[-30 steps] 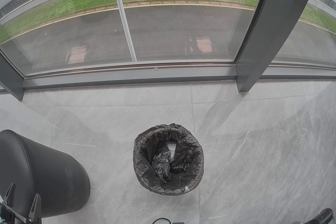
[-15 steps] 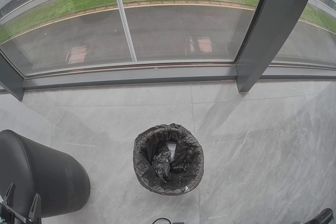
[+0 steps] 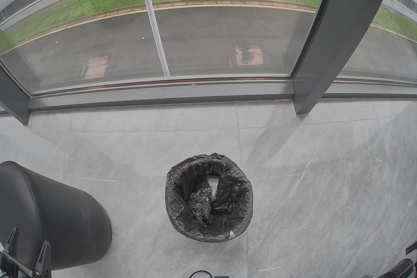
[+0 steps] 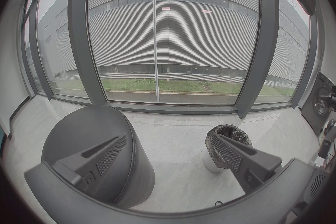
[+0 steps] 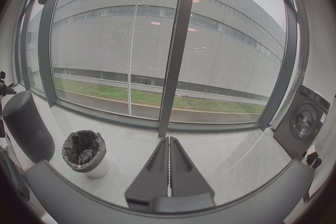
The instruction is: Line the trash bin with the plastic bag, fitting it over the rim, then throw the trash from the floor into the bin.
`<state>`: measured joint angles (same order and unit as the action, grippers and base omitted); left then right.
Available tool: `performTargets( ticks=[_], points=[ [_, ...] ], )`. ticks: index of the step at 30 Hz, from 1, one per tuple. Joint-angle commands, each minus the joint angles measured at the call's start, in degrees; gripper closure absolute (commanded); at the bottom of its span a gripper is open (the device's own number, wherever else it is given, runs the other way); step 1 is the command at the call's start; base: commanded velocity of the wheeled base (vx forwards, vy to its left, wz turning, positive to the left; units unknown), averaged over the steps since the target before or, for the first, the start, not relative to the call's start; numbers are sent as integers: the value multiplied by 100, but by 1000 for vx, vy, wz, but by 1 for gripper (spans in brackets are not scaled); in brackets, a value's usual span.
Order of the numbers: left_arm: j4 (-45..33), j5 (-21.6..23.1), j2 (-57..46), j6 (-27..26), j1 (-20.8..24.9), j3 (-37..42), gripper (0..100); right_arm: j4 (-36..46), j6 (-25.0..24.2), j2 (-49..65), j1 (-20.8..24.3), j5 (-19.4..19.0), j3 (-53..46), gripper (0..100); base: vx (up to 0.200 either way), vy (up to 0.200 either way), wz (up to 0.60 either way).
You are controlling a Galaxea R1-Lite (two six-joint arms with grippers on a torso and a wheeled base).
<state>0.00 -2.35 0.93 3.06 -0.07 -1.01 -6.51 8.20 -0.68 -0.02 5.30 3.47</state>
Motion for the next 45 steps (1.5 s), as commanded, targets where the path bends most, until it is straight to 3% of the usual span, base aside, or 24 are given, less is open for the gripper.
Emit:
performTargets(
  ticks=[1, 8, 22, 45],
  points=[
    [0, -2, -93, 2, -1, 48, 0, -131, -12, 59, -6, -3, -347, 100, 0, 0, 0],
    [0, -2, -93, 2, -1, 48, 0, 264, -126, 59, -6, 6, -347, 100, 0, 0, 0],
    [0, -2, -93, 2, -1, 48, 0, 273, -1058, 59, -6, 32, -347, 100, 0, 0, 0],
    [0, -2, -93, 2, -1, 48, 0, 264, -1067, 59, -15, 23, -347, 100, 0, 0, 0]
  ],
)
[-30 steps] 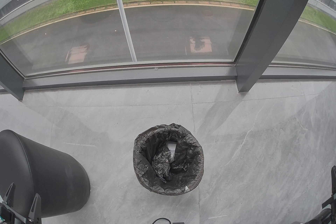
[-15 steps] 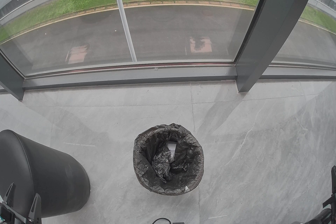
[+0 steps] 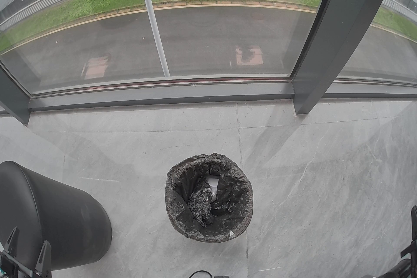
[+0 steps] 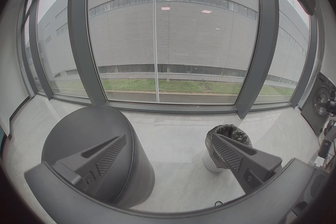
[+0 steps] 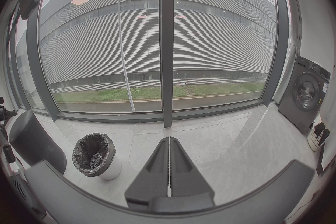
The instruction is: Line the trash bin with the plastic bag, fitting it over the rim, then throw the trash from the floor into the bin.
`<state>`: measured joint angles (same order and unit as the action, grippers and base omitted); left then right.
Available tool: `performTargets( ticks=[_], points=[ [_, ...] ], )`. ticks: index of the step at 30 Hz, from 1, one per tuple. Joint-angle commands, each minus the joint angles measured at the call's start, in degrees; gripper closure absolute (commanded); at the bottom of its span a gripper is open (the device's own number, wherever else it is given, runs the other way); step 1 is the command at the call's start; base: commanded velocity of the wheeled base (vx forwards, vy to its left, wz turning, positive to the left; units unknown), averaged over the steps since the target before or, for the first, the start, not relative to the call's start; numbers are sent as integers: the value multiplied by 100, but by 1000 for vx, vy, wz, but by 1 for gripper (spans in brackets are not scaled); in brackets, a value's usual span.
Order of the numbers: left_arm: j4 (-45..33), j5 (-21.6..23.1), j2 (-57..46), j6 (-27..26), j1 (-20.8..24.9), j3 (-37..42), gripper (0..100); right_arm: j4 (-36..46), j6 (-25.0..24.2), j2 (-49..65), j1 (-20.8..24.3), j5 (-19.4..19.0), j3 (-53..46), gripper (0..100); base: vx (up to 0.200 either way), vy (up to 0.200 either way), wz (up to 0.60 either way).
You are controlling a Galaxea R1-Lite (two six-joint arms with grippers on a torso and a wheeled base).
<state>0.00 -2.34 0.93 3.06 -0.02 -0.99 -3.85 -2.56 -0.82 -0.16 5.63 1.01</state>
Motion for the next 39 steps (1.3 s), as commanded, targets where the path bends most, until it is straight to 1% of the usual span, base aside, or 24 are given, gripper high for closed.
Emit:
performTargets(
  ticks=[1, 3, 4, 9, 11, 12, 13, 16, 25, 28, 32, 39],
  points=[
    [0, -3, -93, 2, -6, 46, 0, -10, 19, 73, -2, -9, -101, 100, 0, 0, 0],
    [0, -3, -93, 2, -6, 46, 0, 51, -25, 73, -2, 8, -92, 100, 0, 0, 0],
    [0, -3, -93, 10, 2, 46, 0, 60, -16, 73, 7, -106, -92, 100, 0, 0, 0],
    [0, -3, -93, 2, -6, 46, 0, 60, 1, 73, 7, -264, -92, 100, 0, 0, 0],
    [0, -3, -93, 2, -6, 46, 0, 60, 71, 73, -2, -405, -92, 100, 0, 0, 0],
    [0, -3, -93, 2, -6, 46, 0, 60, 71, 73, -2, -405, -92, 100, 0, 0, 0],
    [0, -3, -93, 2, -6, 46, 0, 60, 186, 73, -2, -607, -92, 100, 0, 0, 0],
    [0, -3, -93, 2, -6, 46, 0, 69, 326, 73, -2, -721, -92, 100, 0, 0, 0],
    [0, -3, -93, 2, 2, 46, 0, 69, 335, 64, -2, -642, -92, 100, 0, 0, 0],
    [0, -3, -93, 2, -6, 46, 0, 78, 405, 64, -2, -651, -92, 100, 0, 0, 0],
    [0, -3, -93, 2, -6, 46, 0, 86, 713, 64, -2, -651, -92, 100, 0, 0, 0],
    [0, -3, -93, 2, -6, 46, 0, 95, 810, 73, 7, -528, -92, 100, 0, 0, 0]
  ],
)
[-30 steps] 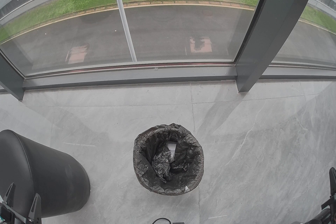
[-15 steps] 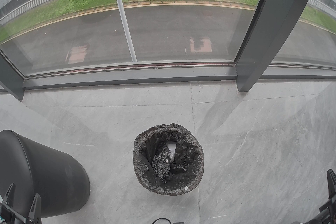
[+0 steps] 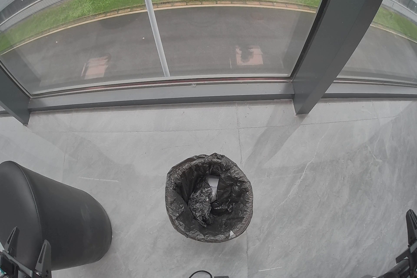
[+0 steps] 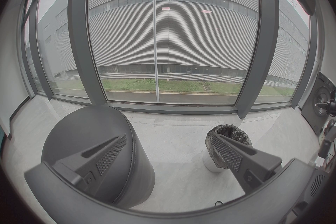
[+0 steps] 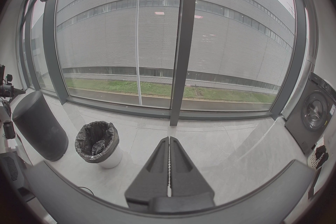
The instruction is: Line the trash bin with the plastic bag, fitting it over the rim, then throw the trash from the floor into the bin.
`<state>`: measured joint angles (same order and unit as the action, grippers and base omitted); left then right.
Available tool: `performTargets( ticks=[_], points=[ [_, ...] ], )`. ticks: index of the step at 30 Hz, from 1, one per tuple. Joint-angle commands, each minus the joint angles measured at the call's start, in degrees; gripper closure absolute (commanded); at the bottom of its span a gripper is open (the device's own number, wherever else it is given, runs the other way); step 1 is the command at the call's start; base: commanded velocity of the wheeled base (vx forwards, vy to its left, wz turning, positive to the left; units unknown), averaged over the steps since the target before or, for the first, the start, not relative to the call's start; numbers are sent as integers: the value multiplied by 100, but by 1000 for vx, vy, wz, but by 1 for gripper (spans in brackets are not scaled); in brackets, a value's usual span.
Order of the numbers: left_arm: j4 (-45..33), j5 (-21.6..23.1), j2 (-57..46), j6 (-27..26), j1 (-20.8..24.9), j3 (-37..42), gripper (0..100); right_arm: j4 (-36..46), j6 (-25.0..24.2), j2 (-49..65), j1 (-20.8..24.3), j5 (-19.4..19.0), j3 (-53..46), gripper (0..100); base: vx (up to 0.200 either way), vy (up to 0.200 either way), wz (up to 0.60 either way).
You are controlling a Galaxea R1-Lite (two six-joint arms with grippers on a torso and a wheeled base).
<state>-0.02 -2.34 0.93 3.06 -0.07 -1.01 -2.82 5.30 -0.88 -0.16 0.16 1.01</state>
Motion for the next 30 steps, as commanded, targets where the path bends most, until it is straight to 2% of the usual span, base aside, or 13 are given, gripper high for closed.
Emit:
performTargets(
  ticks=[1, 12, 15, 17, 30],
  points=[
    [2, -3, -93, 2, 7, 48, 0, -8, 15, 79, 7, 19, -92, 100, 0, 0, 0],
    [2, -3, -93, 2, -1, 48, 0, 0, -205, 79, 7, 134, -84, 100, 0, 0, 0],
    [2, -3, -93, 2, -1, 48, 0, 185, -442, 61, 7, 72, -101, 100, 0, 0, 0],
    [11, -3, -93, 10, -1, 57, 0, 405, -451, 70, 7, 28, -75, 100, 0, 0, 0],
    [11, -3, -93, 2, -1, 57, 0, 264, -390, 70, 7, 28, -101, 100, 0, 0, 0]
  ],
)
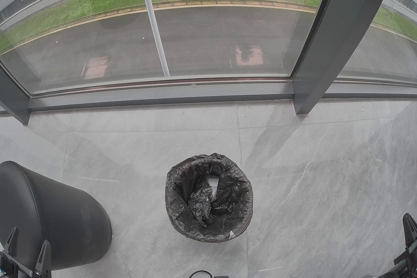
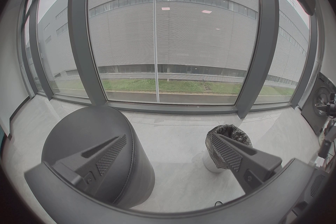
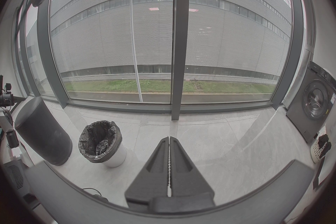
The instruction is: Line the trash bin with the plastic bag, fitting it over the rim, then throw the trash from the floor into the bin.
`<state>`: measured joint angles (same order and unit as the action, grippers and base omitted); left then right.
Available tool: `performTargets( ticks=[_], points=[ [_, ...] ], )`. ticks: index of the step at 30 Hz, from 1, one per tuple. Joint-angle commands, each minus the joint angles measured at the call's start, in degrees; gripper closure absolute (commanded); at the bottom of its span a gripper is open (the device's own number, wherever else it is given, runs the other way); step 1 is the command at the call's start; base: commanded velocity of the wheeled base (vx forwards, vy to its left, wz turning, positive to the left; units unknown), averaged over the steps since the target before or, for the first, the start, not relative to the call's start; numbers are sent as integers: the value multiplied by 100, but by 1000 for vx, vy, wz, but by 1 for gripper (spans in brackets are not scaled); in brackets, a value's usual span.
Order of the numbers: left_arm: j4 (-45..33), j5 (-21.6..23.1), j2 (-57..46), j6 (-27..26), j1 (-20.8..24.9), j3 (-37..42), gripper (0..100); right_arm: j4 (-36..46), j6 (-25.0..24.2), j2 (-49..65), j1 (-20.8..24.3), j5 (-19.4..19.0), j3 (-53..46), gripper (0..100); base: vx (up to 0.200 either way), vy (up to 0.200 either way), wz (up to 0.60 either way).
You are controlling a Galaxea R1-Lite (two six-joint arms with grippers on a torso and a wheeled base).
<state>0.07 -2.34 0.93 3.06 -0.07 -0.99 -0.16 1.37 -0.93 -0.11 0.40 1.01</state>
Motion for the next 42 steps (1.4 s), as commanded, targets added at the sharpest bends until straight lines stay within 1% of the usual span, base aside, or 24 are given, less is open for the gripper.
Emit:
performTargets(
  ticks=[1, 7, 42],
  points=[
    [1, -3, -93, 2, -1, 55, 0, -2, -13, 66, -7, -5, -101, 100, 0, 0, 0],
    [1, -3, -93, 2, -1, 55, 0, -19, -180, 75, 2, -5, -101, 100, 0, 0, 0],
    [1, -3, -93, 2, -1, 55, 0, -19, -198, 75, 2, -5, -101, 100, 0, 0, 0]
  ],
)
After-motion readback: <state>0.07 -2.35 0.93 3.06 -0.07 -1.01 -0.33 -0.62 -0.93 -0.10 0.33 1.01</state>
